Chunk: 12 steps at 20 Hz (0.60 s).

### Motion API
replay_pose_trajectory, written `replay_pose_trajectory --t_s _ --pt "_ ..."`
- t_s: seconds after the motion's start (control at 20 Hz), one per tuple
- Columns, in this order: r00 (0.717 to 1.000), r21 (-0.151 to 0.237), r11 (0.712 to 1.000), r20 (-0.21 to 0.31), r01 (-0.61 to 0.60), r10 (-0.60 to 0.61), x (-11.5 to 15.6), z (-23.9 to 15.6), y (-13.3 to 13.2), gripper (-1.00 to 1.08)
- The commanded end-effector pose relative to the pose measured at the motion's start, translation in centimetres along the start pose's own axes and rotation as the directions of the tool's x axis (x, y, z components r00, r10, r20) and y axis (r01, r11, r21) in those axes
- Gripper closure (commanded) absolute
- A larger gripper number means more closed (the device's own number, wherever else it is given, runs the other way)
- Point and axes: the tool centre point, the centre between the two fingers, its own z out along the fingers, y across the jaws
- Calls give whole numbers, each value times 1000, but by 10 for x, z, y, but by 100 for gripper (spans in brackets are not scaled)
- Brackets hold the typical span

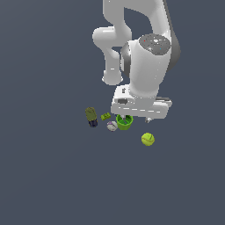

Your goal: Pick up a designated object from a clutter of objects.

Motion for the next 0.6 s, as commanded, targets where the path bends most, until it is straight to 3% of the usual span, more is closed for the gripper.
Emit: replay_pose_trajectory --t_s 0.0,0.55 --pt "999 -2 999 0 -36 36 1 21 -17 -92" --pt "987 -8 987 0 -162 162 -6 102 -76 -92"
